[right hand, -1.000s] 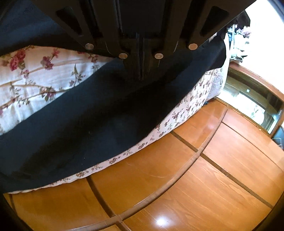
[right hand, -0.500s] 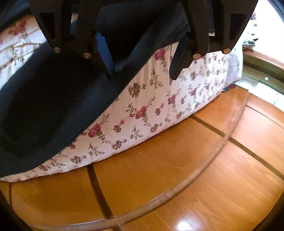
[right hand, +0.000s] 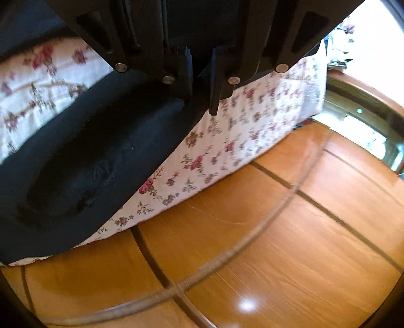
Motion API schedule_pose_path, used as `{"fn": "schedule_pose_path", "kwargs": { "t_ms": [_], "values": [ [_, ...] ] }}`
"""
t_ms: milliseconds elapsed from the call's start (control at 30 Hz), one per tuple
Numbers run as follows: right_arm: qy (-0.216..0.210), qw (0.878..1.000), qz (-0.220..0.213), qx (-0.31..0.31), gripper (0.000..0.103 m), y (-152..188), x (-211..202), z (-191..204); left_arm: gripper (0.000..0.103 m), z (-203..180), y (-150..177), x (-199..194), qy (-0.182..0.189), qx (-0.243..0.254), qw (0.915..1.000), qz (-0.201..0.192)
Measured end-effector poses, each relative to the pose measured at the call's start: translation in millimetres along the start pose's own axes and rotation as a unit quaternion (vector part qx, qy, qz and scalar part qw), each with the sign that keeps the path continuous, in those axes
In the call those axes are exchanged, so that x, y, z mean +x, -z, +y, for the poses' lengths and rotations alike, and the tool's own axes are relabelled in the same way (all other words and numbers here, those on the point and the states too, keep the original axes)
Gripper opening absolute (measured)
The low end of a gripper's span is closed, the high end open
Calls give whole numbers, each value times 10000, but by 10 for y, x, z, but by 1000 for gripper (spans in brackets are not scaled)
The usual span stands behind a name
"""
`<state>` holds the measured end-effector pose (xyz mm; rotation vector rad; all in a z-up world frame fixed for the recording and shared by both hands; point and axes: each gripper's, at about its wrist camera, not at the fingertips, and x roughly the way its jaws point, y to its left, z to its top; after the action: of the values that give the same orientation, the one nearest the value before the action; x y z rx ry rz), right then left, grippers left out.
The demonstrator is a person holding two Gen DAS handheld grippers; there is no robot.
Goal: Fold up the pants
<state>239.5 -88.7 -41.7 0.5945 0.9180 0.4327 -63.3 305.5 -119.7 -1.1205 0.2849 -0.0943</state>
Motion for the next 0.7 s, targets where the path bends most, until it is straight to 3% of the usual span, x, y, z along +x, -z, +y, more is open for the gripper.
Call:
{"fn": "schedule_pose_path", "kwargs": {
  "t_ms": [100, 467, 700],
  "values": [
    [-238, 9995, -182, -119, 11, 160, -172, 5, 8, -52, -45, -85, 119, -34, 9999, -84],
    [-473, 9954, -468, -690, 11, 805, -645, 50, 8, 8, -122, -380, 288, -325, 9986, -309],
    [-302, 9915, -566, -1131, 11, 1432, -771, -33, 9, 170, -62, -507, -114, -356, 9991, -196]
  ]
}}
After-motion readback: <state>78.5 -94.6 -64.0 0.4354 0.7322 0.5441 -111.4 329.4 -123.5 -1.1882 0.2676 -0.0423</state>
